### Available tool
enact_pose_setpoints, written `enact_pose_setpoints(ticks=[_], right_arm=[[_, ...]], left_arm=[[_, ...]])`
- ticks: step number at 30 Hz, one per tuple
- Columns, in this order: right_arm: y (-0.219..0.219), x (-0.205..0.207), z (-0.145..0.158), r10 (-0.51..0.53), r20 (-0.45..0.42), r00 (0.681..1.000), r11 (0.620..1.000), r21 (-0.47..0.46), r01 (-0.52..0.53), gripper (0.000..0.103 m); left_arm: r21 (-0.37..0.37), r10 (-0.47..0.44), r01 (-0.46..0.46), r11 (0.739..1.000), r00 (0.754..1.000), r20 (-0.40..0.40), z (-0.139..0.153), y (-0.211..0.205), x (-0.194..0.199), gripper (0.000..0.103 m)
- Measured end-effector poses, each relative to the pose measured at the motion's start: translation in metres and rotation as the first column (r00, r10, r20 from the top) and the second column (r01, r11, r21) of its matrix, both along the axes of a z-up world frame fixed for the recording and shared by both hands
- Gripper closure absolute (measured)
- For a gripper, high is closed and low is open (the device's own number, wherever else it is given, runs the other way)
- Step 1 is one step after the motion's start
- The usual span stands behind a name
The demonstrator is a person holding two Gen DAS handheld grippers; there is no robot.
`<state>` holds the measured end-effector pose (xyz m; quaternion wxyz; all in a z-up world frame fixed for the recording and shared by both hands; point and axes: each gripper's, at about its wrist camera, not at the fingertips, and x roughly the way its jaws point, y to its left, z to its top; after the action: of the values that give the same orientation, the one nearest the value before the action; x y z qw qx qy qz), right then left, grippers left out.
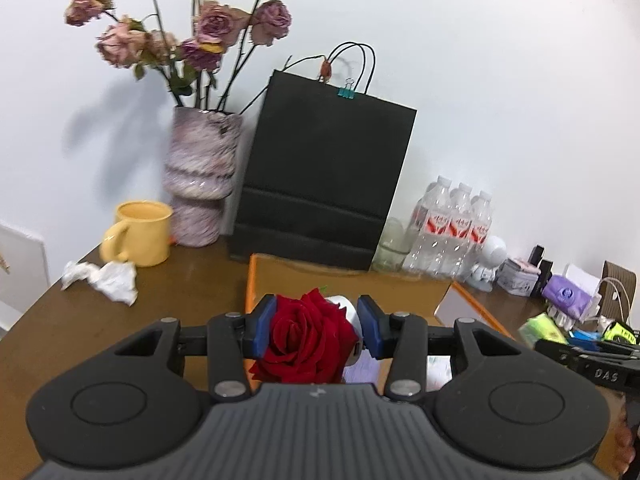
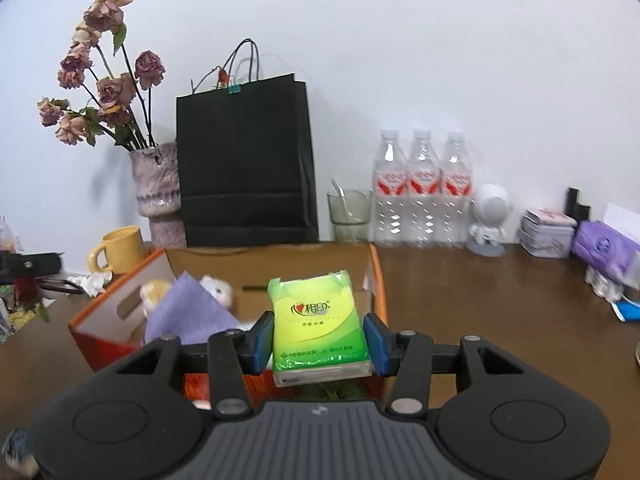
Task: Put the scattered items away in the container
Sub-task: 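Drop the rose and green tissue pack into the box, opening both grippers, then grasp the blue snack bag from the table with the left gripper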
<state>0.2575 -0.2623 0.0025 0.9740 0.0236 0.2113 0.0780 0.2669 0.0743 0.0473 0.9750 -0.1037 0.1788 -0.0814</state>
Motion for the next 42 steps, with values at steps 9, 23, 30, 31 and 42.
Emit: enact_pose_setpoints(ticks=[9, 23, 30, 31, 42], right_arm=[[0.033, 0.08, -0.007, 0.047, -0.045, 0.998, 0.999, 0.002, -0.047, 0.057], [0.048, 0.122, -0.032, 0.04, -0.147, 0.988, 0.998, -0.051, -0.048, 0.0], [0.046, 0.117, -0.029, 0.027, -0.176, 0.984, 0.997, -0.063, -0.039, 0.0], [0.046, 0.117, -0.028, 0.027, -0.177, 0.984, 0.997, -0.063, -0.039, 0.0], [0.047, 0.114, -0.028, 0.027, -0.171, 0.985, 0.997, -0.066, -0.039, 0.0]], left_arm=[[0.009, -0.032, 0.032, 0.999, 0.999, -0.042, -0.021, -0.024, 0.073, 0.058], [0.097, -0.004, 0.012, 0.995, 0.997, -0.083, -0.037, -0.035, 0.096, 0.0], [0.126, 0.027, -0.011, 0.992, 0.992, -0.12, -0.038, -0.039, 0.097, 0.0], [0.127, 0.03, -0.015, 0.992, 0.992, -0.122, -0.039, -0.039, 0.097, 0.0], [0.129, 0.032, -0.016, 0.992, 0.991, -0.127, -0.038, -0.038, 0.097, 0.0]])
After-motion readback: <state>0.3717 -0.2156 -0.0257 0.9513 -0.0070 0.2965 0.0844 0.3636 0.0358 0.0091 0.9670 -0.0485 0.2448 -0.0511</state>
